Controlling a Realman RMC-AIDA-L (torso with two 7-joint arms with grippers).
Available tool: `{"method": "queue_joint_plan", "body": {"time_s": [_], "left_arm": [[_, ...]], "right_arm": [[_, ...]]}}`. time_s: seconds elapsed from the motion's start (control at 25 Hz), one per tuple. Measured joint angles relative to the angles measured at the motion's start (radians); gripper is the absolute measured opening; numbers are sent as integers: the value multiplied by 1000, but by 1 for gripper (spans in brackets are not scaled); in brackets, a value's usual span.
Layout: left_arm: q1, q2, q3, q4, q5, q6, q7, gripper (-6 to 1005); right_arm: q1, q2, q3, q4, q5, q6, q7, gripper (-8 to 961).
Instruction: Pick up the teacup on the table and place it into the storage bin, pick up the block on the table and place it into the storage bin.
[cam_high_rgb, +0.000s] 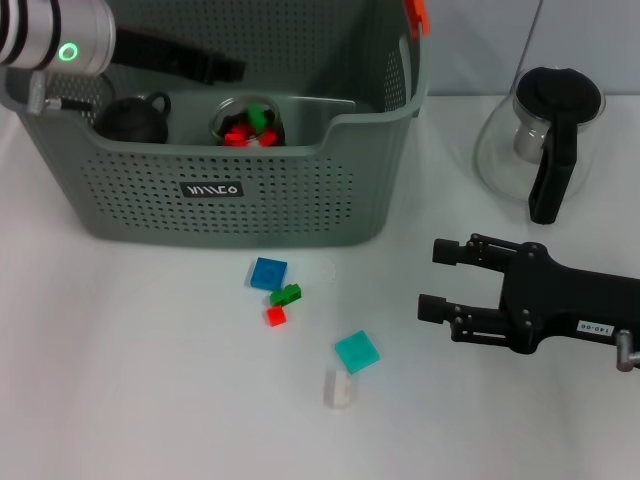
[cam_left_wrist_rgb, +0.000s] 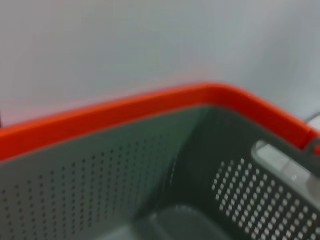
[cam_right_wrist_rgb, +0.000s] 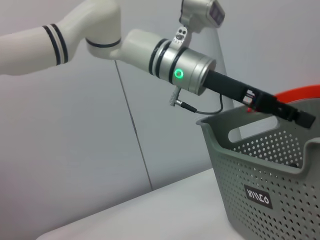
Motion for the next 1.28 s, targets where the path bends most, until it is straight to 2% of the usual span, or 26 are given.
{"method": "queue_joint_plan", "body": {"time_s": [0.12,0.24,0.28,0.32,0.36,0.52,0.64,0.68,0.84,0.88,1.0,1.28], "left_arm": [[50,-23,-23,85,-74,23,38,235],[144,-61,-62,198,-256,81,148,343],[144,-61,-62,198,-256,81,148,391],[212,-78,-90,236,-417,165,260,438],[273,-85,-114,233,-547,257,362,486],[358,-80,-168,155,-677,457,535,605],[408,-84,-252,35,-634,613,730,676],[422,-87,-269,4,-612,643,781,671],[483,-114,-289,-54,-485,677,946,650],[495,-126,-286,-69,-440,667,996,645],[497,-140,-276,-137,-361,623,1112,629],[398,-139,-236,-313,-261,387,1163,593]], "right_arm": [[0,0,0,0,0,0,0,821],[0,2,0,0,2,-1,0,821],[0,1,1,0,3,-1,1,821],[0,1,1,0,3,0,2,821],[0,2,1,0,4,0,2,821],[0,1,1,0,1,0,5,820],[-3,-1,1,-1,0,2,7,820],[-6,-3,1,-1,0,3,7,820],[-17,-9,1,0,-1,17,7,820],[-19,-9,2,0,-1,19,8,820],[-21,-10,9,0,-2,22,8,820],[-19,-7,11,0,-2,23,8,820]]}}
